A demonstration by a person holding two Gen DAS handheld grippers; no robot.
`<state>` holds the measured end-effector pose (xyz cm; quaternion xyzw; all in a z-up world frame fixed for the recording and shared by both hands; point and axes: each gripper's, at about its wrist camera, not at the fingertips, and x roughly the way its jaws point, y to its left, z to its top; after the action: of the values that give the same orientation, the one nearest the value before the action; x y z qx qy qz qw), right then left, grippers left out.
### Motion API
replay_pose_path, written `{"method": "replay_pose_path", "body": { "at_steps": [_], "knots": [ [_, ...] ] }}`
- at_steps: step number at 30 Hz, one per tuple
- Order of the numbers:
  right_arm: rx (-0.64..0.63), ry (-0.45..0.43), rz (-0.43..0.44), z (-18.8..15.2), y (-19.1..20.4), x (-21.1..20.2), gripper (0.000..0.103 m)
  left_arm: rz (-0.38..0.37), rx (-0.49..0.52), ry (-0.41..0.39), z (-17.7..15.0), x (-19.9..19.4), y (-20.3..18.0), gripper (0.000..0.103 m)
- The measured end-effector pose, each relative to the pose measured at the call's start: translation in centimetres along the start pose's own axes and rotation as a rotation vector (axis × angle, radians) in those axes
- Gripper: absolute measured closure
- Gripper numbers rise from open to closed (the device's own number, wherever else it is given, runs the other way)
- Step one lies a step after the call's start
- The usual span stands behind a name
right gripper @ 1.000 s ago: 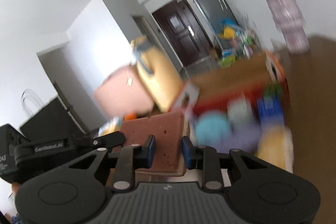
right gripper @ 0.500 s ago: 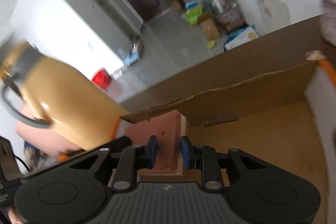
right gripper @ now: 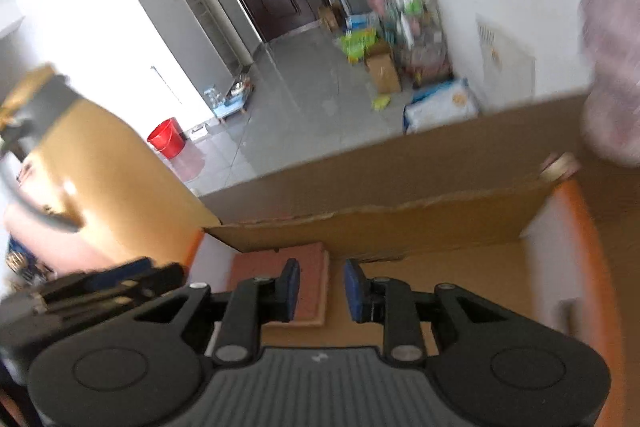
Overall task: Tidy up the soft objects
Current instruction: 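Lower the sponge into the box and open both tools, then move both open tools back toward the pile of soft items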
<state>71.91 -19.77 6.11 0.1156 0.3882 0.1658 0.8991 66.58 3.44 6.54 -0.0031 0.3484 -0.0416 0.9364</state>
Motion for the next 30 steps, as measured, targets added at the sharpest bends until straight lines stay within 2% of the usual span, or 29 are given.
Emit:
{"method": "replay_pose_path", "body": {
  "at_steps": [1,2,3,6,7,9,11,15,20,22,24,26,30],
  "knots": [
    [-0.023,-0.027,-0.020,0.0,-0.1,-2.3,0.076,0.000,0.003,-0.027,0.0,-2.0,0.1,0.039],
    [-0.046,-0.057,-0.039,-0.1,-0.2,-4.8,0.069,0.006,0.005,-0.056,-0.2,-4.1,0.2,0.032],
    [-0.060,-0.083,-0.054,-0.5,-0.3,-7.3,0.061,0.017,0.002,-0.085,-0.6,-6.0,0.5,0.031],
    [-0.091,-0.132,-0.091,-2.6,-1.1,-14.0,0.051,0.069,0.008,-0.143,-2.3,-11.2,0.6,0.026],
    [-0.103,-0.149,-0.103,-3.4,-1.3,-15.9,0.048,0.079,0.021,-0.162,-3.0,-12.7,0.5,0.020],
    [-0.133,-0.193,-0.145,-5.3,-1.4,-18.9,0.036,0.105,0.044,-0.221,-4.7,-15.8,-0.1,0.015],
    [-0.157,-0.246,-0.180,-7.3,-1.4,-21.5,0.033,0.122,0.058,-0.271,-6.2,-18.5,-0.9,0.015],
    [-0.160,-0.292,-0.180,-10.4,-0.7,-25.1,0.031,0.109,0.048,-0.301,-7.8,-22.0,-1.9,0.014],
    [-0.216,-0.381,-0.183,-14.4,0.7,-28.7,0.030,0.100,0.014,-0.358,-11.5,-26.4,-2.1,0.013],
    [-0.237,-0.467,-0.188,-17.2,0.6,-30.3,0.029,0.113,-0.010,-0.398,-14.0,-28.0,-2.2,0.007],
    [-0.252,-0.539,-0.205,-20.6,0.2,-31.7,0.028,0.092,-0.057,-0.433,-17.0,-29.0,-1.9,0.006],
    [-0.265,-0.586,-0.220,-24.4,-0.3,-32.8,0.028,0.093,-0.074,-0.417,-20.2,-29.7,-2.0,0.006],
    [-0.265,-0.596,-0.228,-31.7,-1.3,-34.0,0.027,0.118,-0.010,-0.454,-27.7,-31.9,-3.7,0.006]
  ]
}}
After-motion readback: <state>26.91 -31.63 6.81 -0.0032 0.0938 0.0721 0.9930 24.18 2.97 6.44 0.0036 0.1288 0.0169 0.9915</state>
